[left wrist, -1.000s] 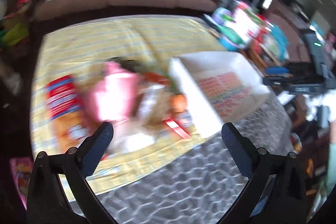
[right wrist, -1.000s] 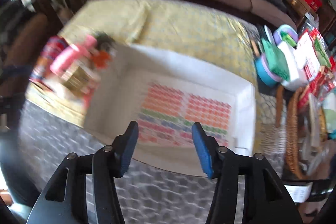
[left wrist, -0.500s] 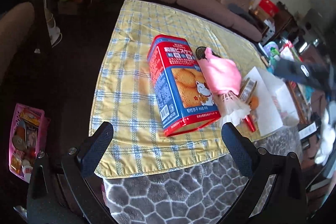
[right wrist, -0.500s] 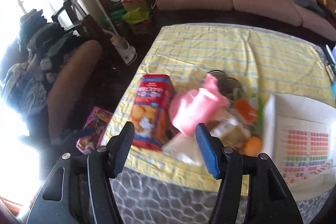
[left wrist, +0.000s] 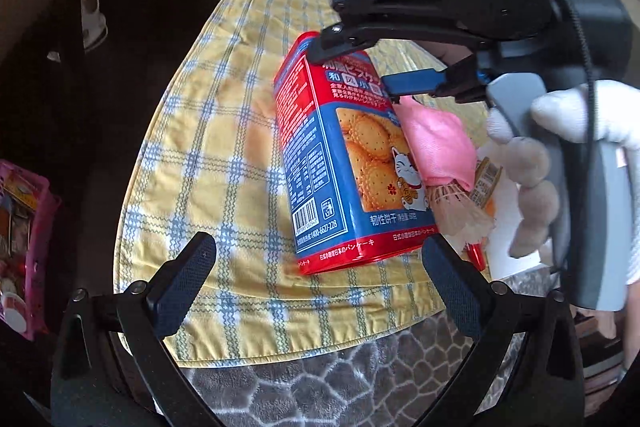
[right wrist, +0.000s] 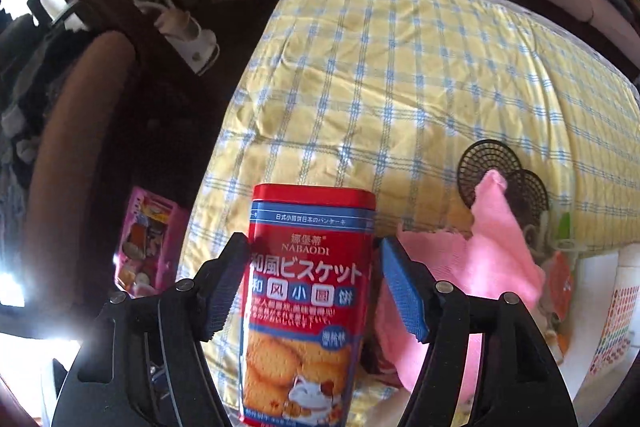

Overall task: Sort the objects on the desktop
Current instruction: 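Grasp the red biscuit tin with the right gripper and lift it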

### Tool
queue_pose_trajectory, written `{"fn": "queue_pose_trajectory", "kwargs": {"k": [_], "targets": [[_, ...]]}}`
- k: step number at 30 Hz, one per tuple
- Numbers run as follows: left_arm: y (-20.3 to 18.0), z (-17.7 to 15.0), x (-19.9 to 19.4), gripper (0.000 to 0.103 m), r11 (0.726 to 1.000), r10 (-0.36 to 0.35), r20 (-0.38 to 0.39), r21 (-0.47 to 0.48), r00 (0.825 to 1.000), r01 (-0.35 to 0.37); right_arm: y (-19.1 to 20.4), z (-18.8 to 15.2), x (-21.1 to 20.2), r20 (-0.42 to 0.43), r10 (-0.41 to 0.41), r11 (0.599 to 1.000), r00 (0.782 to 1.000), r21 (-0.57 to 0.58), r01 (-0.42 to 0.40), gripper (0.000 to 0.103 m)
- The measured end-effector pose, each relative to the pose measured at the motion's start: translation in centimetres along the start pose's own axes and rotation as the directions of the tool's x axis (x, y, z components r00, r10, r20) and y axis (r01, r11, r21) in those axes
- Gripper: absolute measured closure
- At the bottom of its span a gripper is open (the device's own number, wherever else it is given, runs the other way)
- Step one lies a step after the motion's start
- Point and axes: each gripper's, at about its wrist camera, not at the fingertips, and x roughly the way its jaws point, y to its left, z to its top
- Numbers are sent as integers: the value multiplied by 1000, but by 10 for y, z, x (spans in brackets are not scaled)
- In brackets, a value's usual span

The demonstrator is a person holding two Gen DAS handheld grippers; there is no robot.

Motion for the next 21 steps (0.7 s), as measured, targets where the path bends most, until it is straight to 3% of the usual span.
{"fn": "queue_pose_trajectory", "kwargs": {"k": [5,10,16,21], "targets": [[3,0,1,0,998,-48,-14,-29,999,48,1,1,17,-44,-13,1000,999,11,14,26],[12,0,6,0,992,-96,-27,-89,995,93,4,-7,6,6,0,1000,1000,-29,0,28],[25,-3,3,0,969,-198,-13,-155,980,193,10,-38,-41,120,109,991,987,-93,-98,28],[15,-7,2,0,964,-248,-22,-104,969,244,6,-79,-85,241,175,980,955,-133,-146,29]]}}
